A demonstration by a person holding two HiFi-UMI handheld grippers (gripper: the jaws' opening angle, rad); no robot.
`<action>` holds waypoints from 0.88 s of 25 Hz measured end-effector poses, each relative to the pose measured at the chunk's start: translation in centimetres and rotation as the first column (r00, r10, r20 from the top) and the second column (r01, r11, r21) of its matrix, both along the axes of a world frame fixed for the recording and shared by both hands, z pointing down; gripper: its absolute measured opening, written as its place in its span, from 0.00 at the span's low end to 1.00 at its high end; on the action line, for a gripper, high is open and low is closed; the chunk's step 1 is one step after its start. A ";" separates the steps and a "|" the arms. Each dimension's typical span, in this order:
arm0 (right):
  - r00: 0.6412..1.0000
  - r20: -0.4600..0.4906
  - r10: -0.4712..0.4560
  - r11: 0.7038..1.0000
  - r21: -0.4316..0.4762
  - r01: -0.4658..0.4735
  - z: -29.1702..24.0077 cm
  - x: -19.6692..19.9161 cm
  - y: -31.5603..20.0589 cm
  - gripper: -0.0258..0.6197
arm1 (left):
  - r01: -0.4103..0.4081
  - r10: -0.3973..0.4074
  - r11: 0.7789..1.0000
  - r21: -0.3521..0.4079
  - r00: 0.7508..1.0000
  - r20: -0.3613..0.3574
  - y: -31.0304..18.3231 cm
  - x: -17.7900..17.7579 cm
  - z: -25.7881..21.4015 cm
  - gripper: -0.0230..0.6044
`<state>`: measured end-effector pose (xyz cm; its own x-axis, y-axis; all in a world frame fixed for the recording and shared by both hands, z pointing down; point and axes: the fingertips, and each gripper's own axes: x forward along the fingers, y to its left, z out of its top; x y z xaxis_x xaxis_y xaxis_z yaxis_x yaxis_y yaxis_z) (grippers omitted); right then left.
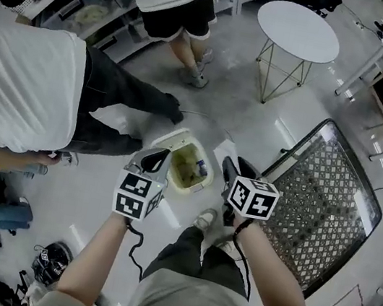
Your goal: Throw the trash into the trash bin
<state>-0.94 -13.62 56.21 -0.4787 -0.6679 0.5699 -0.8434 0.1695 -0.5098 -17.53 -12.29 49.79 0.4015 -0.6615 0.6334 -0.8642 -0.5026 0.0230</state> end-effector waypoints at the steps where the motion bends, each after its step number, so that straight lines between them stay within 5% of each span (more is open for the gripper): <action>1: 1.000 -0.019 -0.020 1.000 -0.013 0.020 1.3 -1.1 -0.1 0.28 | 0.012 -0.012 1.000 -0.010 1.000 0.001 0.1 -0.8 0.7 0.04; 13: 0.946 -0.153 -0.287 0.945 -0.207 0.254 16.4 -11.7 0.7 0.28 | 0.040 -0.038 0.982 -0.183 0.999 0.013 1.5 -6.5 12.5 0.04; 22: 0.920 -0.169 -0.353 0.910 -0.291 0.295 24.8 -14.3 1.1 0.36 | 0.060 -0.062 0.954 -0.294 0.998 0.004 3.3 -7.6 19.7 0.04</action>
<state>-15.28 -12.49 81.04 -0.4916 -0.3151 0.8118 -0.8569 0.3409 -0.3866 -25.11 -8.98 69.53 0.3703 -0.4696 0.8014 -0.8925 -0.4192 0.1667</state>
